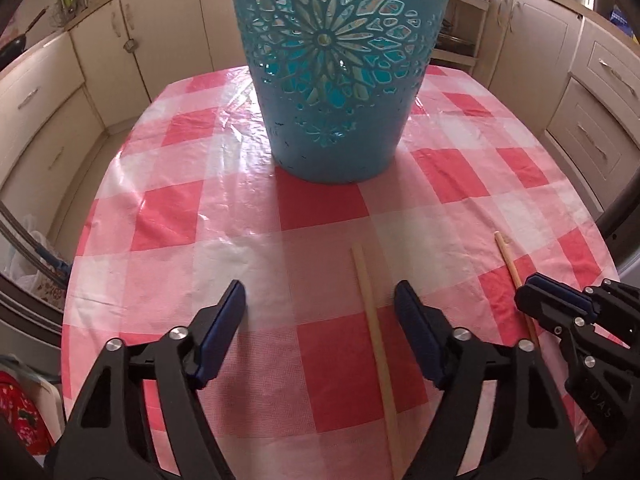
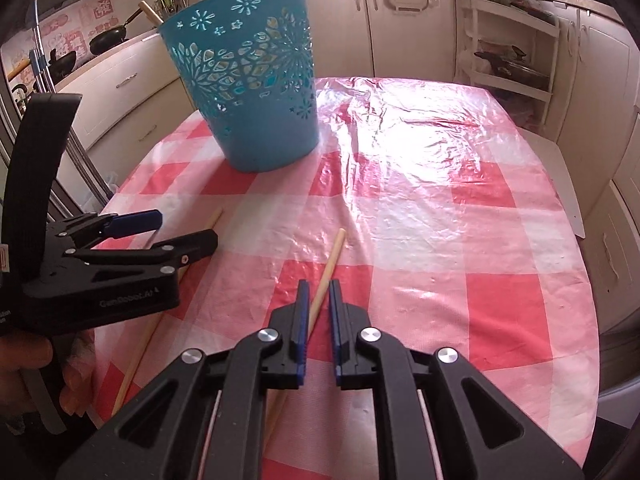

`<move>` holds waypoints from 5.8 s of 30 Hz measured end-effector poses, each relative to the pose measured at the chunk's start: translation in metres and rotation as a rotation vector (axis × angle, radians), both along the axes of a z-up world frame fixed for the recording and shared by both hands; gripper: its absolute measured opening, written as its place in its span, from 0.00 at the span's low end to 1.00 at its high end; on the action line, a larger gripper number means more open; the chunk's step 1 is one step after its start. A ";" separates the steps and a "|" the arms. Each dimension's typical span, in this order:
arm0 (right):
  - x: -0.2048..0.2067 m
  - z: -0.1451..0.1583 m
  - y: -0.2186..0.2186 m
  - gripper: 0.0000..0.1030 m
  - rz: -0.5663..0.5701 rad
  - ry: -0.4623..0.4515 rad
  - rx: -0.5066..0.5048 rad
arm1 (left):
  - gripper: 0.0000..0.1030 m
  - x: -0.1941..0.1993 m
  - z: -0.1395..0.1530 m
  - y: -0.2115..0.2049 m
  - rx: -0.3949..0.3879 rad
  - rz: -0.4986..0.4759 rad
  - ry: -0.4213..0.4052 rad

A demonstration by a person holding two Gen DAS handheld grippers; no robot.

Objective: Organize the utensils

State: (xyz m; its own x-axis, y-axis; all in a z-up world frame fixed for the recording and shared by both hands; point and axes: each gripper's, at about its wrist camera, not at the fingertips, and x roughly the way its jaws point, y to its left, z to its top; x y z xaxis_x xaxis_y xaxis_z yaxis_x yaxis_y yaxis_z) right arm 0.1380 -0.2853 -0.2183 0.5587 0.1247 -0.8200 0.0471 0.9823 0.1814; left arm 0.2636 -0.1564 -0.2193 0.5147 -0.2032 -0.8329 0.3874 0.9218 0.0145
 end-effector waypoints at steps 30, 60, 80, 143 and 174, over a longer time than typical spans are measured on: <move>0.020 -0.004 0.011 0.08 0.085 0.018 -0.076 | 0.05 -0.004 0.004 -0.008 0.013 -0.053 0.013; 0.018 -0.003 0.011 0.07 0.075 -0.002 -0.066 | 0.05 0.061 0.246 0.046 -0.577 0.080 -0.336; 0.020 -0.004 0.012 0.08 0.075 -0.001 -0.051 | 0.05 0.106 0.209 -0.002 -0.450 0.122 -0.419; 0.182 0.168 -0.011 0.05 -0.117 -0.601 0.290 | 0.79 0.039 0.005 0.080 -0.161 0.250 -0.035; -0.025 0.060 0.011 0.87 -0.084 -0.020 0.056 | 0.90 -0.013 0.038 0.110 -0.058 0.324 -0.058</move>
State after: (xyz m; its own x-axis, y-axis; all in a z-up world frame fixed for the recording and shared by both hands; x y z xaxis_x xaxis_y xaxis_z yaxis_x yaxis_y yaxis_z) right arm 0.1126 -0.2739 -0.1587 0.5852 0.1225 -0.8016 0.1245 0.9632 0.2381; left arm 0.2506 -0.0459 -0.1810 0.6064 -0.0675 -0.7923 0.0744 0.9968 -0.0280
